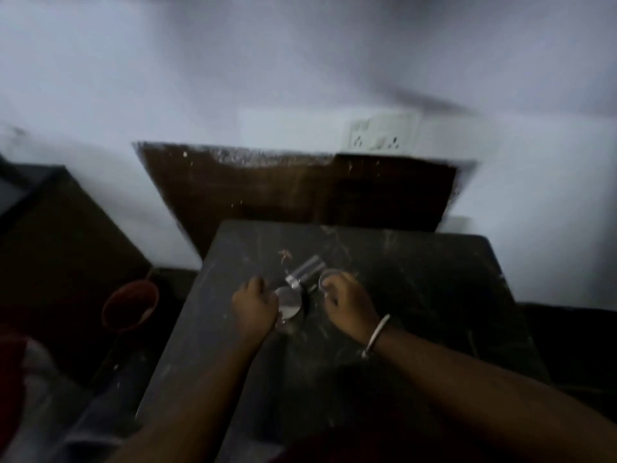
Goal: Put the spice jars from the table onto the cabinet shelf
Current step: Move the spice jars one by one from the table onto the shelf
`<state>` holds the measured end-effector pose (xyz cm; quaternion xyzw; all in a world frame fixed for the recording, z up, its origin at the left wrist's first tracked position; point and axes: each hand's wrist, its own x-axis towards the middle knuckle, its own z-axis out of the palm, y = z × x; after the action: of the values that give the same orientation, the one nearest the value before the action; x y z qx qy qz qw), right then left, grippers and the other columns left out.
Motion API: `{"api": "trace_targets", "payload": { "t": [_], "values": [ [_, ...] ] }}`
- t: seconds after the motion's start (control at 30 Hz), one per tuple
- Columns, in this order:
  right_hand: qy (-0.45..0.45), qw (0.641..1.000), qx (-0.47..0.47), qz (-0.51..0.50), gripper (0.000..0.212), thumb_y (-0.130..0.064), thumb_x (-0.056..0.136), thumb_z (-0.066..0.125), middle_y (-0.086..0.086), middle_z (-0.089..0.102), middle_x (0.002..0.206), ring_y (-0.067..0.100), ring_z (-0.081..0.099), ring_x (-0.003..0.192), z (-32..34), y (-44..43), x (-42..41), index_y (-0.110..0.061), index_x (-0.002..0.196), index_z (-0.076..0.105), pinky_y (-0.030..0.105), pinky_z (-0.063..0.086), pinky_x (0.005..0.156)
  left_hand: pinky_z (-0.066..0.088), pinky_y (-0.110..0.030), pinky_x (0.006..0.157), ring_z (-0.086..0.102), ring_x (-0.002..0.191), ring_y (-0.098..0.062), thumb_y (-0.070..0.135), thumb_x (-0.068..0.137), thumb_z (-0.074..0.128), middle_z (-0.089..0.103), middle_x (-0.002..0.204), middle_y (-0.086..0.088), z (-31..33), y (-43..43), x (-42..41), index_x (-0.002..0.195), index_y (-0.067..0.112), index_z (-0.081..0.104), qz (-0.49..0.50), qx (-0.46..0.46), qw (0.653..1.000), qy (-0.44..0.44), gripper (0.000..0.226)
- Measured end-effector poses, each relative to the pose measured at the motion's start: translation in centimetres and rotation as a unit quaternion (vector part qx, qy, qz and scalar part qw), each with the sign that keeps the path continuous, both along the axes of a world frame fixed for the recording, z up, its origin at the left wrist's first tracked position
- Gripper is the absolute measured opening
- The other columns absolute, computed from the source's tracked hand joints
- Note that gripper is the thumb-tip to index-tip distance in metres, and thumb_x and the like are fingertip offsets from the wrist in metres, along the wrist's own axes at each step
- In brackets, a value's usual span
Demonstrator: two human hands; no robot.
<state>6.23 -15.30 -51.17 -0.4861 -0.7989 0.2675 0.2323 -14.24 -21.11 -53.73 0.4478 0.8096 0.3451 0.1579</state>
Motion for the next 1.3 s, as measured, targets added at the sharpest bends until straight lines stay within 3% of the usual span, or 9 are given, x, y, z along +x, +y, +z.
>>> {"api": "trace_targets", "payload": {
  "t": [0.1,0.23,0.47,0.6,0.8,0.9,1.0,1.13,1.3],
  "values": [
    [0.004,0.988,-0.148,-0.036,0.017,-0.002,0.089,0.064,0.019,0.074,0.105,0.035,0.067,0.103,-2.8,-1.5,-2.3,0.002,0.103,0.072,0.029,0.049,0.090,0.045,-0.037,0.084,0.063,0.107,-0.039,0.030,0.090,0.070,0.068,0.116,-0.021,-3.0,-0.6,0.0,0.112,0.009,0.066,0.018,-0.119,0.993,-0.010,0.031],
    [0.064,0.929,-0.357,-0.070,0.047,-0.008,0.090,0.070,0.016,0.068,0.115,0.025,0.062,0.103,-5.1,-2.4,-5.2,-0.007,0.134,0.055,0.039,0.047,0.087,0.046,-0.047,0.104,0.056,0.125,-0.042,0.027,0.105,0.055,0.062,0.134,-0.025,-5.0,-1.2,0.2,0.133,0.001,0.059,-0.047,-0.128,0.986,-0.096,0.038],
    [-0.001,0.974,-0.219,0.048,0.099,-0.010,0.079,0.082,0.014,0.054,0.144,0.027,0.054,0.132,-5.8,-1.0,-6.5,-0.015,0.160,0.025,0.044,0.047,0.109,0.055,-0.048,0.095,0.065,0.110,-0.036,0.004,0.105,0.053,0.066,0.122,-0.021,-4.5,-1.3,0.2,0.124,0.011,0.052,-0.073,-0.058,0.933,-0.347,0.021],
    [-0.041,0.980,-0.187,0.051,0.086,-0.025,0.070,0.088,0.008,0.061,0.128,0.024,0.062,0.117,-5.4,-0.8,-5.5,-0.020,0.145,0.047,0.038,0.053,0.099,0.053,-0.025,0.062,0.066,0.080,-0.015,0.007,0.103,0.058,0.066,0.113,-0.020,-3.3,-2.3,0.3,0.125,0.008,0.053,-0.098,-0.063,0.923,-0.367,0.023],
    [0.108,0.969,-0.217,0.044,0.050,-0.028,0.076,0.085,-0.010,0.066,0.113,0.003,0.067,0.104,0.8,-0.3,-3.0,-0.027,0.120,0.061,0.018,0.056,0.081,0.058,-0.021,0.071,0.073,0.085,-0.005,0.021,0.108,0.048,0.076,0.096,0.005,4.4,-2.7,0.6,0.114,0.019,0.068,-0.163,0.047,0.913,-0.370,0.021],
    [0.251,0.922,-0.290,0.063,0.039,-0.029,0.087,0.073,0.004,0.068,0.119,0.015,0.069,0.109,6.6,-0.3,-1.2,-0.022,0.123,0.061,0.032,0.062,0.087,0.053,-0.016,0.066,0.069,0.081,-0.005,0.038,0.109,0.038,0.074,0.096,0.002,9.2,-2.5,1.3,0.114,0.007,0.066,-0.198,0.068,0.895,-0.393,0.042],
    [0.394,0.846,-0.356,0.048,0.045,-0.035,0.092,0.056,0.023,0.070,0.122,0.042,0.068,0.113,11.3,-1.2,-0.5,-0.007,0.127,0.064,0.055,0.059,0.092,0.059,-0.051,0.092,0.069,0.110,-0.035,0.053,0.101,0.041,0.069,0.123,-0.021,12.9,-2.1,3.5,0.130,0.008,0.060,-0.191,0.092,0.871,-0.443,0.056],
    [0.514,0.753,-0.406,0.062,0.044,-0.041,0.097,0.046,0.015,0.076,0.109,0.027,0.075,0.099,15.4,-3.1,0.6,-0.015,0.113,0.078,0.039,0.063,0.083,0.054,-0.059,0.101,0.065,0.120,-0.041,0.061,0.093,0.045,0.067,0.131,-0.025,16.6,-2.1,7.4,0.135,0.013,0.063,-0.166,0.119,0.789,-0.580,0.067],
    [0.590,0.717,-0.369,0.041,0.053,-0.039,0.102,0.039,0.020,0.072,0.113,0.028,0.072,0.101,17.1,-4.8,2.6,0.001,0.129,0.061,0.037,0.061,0.086,0.047,-0.057,0.108,0.064,0.120,-0.037,0.067,0.077,0.067,0.066,0.131,-0.024,19.0,-2.6,10.8,0.135,0.009,0.065,-0.202,0.113,0.701,-0.674,0.082]
  ]
}}
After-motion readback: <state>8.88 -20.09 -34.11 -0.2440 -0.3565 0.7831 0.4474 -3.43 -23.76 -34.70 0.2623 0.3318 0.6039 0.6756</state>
